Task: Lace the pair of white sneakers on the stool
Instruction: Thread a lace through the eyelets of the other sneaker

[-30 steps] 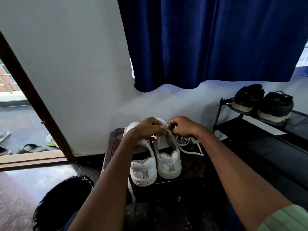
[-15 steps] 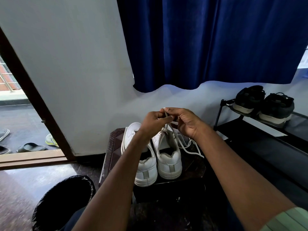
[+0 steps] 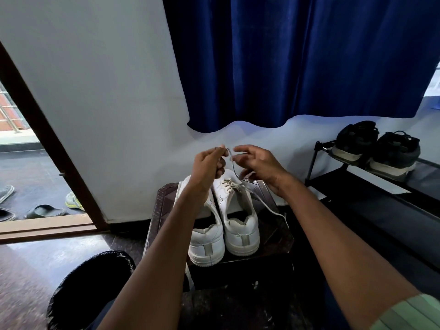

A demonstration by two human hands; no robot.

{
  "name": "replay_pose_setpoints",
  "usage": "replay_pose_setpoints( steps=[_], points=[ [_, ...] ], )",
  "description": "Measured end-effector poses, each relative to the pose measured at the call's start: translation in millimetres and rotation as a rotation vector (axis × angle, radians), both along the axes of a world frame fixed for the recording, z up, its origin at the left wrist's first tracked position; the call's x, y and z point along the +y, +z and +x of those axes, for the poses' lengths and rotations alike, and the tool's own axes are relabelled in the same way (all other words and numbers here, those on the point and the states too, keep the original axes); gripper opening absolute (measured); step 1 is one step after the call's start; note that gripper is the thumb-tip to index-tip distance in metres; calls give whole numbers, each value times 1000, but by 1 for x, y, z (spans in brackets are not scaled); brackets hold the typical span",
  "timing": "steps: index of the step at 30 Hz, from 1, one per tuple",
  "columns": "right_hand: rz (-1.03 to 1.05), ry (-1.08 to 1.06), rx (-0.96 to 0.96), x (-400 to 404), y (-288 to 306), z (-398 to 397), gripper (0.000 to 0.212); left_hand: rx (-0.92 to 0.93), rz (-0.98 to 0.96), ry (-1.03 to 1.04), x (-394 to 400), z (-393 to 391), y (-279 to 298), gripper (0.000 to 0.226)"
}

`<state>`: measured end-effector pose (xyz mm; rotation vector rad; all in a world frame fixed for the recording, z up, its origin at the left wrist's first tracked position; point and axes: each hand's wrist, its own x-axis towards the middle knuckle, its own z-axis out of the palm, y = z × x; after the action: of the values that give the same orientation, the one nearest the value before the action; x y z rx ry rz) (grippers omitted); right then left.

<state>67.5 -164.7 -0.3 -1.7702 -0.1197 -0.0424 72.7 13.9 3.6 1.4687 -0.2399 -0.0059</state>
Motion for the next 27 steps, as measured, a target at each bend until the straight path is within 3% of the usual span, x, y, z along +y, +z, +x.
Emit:
replay_pose_setpoints(
  steps=[3, 6, 9, 11, 14, 16, 22, 27],
  points=[
    [45, 58, 19, 10, 6, -2, 17, -21, 90, -33, -3, -5, 2, 35],
    [53, -243, 58, 0, -9, 8, 12, 10, 39, -20, 1, -3, 3, 32],
    [-204, -486, 49, -20, -23, 14, 11, 32, 7, 25, 6, 1, 2, 32],
    [-309, -404, -9, -25, -25, 11, 15, -5, 105, 84, 5, 4, 0, 35],
    [-34, 2, 25, -20, -10, 4, 50, -168, 407, 141, 2, 8, -6, 39],
    [62, 169, 47, -12, 0, 0, 45, -228, 570, 110, 0, 7, -8, 44],
    [-82, -89, -10, -17, -8, 3, 11, -180, 740, 90, 6, 10, -12, 40],
    [-175, 64, -7, -7, -6, -5, 12, -246, 821, 59, 9, 13, -17, 31]
  ],
)
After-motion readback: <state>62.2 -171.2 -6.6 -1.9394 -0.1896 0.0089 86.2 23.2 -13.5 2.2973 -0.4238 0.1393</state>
